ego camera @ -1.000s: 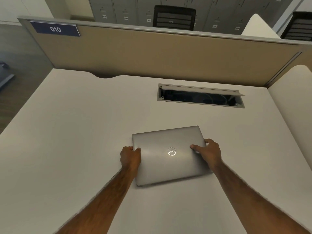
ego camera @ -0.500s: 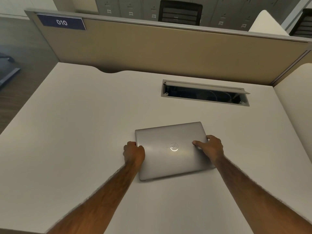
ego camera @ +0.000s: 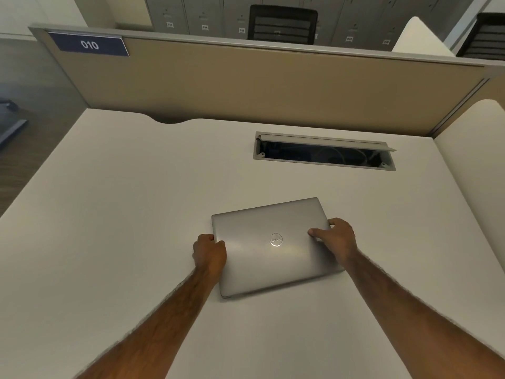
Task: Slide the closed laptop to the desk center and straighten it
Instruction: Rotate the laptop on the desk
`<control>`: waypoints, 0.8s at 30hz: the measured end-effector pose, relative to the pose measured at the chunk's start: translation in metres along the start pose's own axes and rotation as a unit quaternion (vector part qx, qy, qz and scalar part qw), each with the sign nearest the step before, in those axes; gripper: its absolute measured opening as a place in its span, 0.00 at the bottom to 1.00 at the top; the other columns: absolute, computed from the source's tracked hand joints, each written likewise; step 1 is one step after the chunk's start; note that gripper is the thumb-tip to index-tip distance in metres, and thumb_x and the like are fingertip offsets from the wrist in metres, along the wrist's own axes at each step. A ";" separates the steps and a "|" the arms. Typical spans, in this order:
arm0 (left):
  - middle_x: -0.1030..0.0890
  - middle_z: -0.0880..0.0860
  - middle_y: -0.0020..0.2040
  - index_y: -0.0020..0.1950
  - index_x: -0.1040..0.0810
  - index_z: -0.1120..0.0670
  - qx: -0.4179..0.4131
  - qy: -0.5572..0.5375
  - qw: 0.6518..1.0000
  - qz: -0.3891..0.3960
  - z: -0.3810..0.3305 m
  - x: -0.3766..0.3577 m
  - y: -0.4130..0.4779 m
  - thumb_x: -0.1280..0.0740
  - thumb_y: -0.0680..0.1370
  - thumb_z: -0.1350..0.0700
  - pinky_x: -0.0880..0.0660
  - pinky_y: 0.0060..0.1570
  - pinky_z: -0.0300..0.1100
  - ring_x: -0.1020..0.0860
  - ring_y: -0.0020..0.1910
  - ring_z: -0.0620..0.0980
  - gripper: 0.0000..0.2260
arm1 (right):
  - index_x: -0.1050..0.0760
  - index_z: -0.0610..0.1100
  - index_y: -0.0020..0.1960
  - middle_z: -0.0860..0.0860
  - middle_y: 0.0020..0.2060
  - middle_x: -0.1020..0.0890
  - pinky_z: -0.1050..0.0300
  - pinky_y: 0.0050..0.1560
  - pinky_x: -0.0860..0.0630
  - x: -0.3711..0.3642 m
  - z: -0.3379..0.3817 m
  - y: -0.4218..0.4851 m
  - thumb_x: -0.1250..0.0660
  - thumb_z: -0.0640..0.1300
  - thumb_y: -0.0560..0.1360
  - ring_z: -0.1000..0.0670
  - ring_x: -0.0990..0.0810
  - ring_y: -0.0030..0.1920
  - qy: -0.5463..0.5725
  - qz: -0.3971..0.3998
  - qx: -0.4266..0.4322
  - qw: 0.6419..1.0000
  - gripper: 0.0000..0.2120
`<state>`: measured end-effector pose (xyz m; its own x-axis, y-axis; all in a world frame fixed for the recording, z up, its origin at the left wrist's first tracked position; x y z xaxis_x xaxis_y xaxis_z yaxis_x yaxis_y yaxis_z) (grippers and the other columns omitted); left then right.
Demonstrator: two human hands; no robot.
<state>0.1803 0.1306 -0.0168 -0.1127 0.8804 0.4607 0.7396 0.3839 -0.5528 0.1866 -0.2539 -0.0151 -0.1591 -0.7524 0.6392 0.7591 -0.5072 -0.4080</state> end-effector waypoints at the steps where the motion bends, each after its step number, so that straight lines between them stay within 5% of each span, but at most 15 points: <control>1: 0.17 0.61 0.61 0.64 0.21 0.62 0.003 -0.011 1.000 -0.003 0.003 0.000 0.000 0.34 0.77 0.62 0.20 0.59 0.51 0.18 0.58 0.62 0.15 | 0.19 0.41 0.53 0.43 0.55 0.16 0.42 0.56 0.19 -0.001 0.000 0.002 0.19 0.51 0.63 0.39 0.17 0.54 0.001 0.003 0.002 1.000 0.24; 7: 0.16 0.63 0.59 0.61 0.20 0.64 0.032 -0.058 0.998 0.002 0.019 -0.012 -0.014 0.33 0.78 0.62 0.19 0.60 0.56 0.17 0.56 0.63 0.13 | 0.20 0.42 0.62 0.43 0.60 0.18 0.42 0.60 0.20 0.006 0.012 0.017 0.19 0.55 0.63 0.40 0.18 0.59 -0.012 0.014 0.012 1.000 0.32; 14: 0.17 0.64 0.58 0.62 0.23 0.66 0.067 -0.132 0.989 0.002 0.038 -0.018 -0.031 0.33 0.78 0.63 0.19 0.57 0.53 0.17 0.56 0.63 0.13 | 0.21 0.42 0.62 0.44 0.59 0.17 0.41 0.61 0.20 0.001 0.049 0.037 0.18 0.55 0.63 0.42 0.18 0.58 -0.033 0.035 0.059 0.997 0.32; 18: 0.17 0.67 0.58 0.61 0.24 0.68 0.085 -0.167 0.982 -0.002 0.050 -0.023 -0.040 0.33 0.79 0.63 0.22 0.49 0.48 0.19 0.48 0.58 0.12 | 0.21 0.43 0.63 0.44 0.60 0.17 0.42 0.62 0.20 -0.006 0.067 0.046 0.18 0.56 0.63 0.42 0.18 0.58 -0.059 0.055 0.083 0.993 0.33; 24: 0.19 0.64 0.59 0.61 0.29 0.63 0.127 -0.222 0.967 -0.010 0.063 -0.033 -0.063 0.33 0.80 0.64 0.20 0.62 0.58 0.18 0.57 0.62 0.12 | 0.20 0.44 0.62 0.45 0.60 0.17 0.47 0.60 0.22 -0.021 0.090 0.060 0.17 0.55 0.63 0.43 0.20 0.56 -0.102 0.099 0.113 0.983 0.32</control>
<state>0.0955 0.0948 -0.0407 -0.4408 0.8831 0.1609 0.5534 0.4085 -0.7259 0.2925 -0.2309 0.0058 0.1176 -0.7151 0.6891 0.8868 -0.2367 -0.3969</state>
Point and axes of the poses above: each hand's wrist, its own y-axis towards the middle knuckle, its own x-axis out of the back of the hand, z = x × y, the point moved 9 cm from there along y, towards the middle knuckle
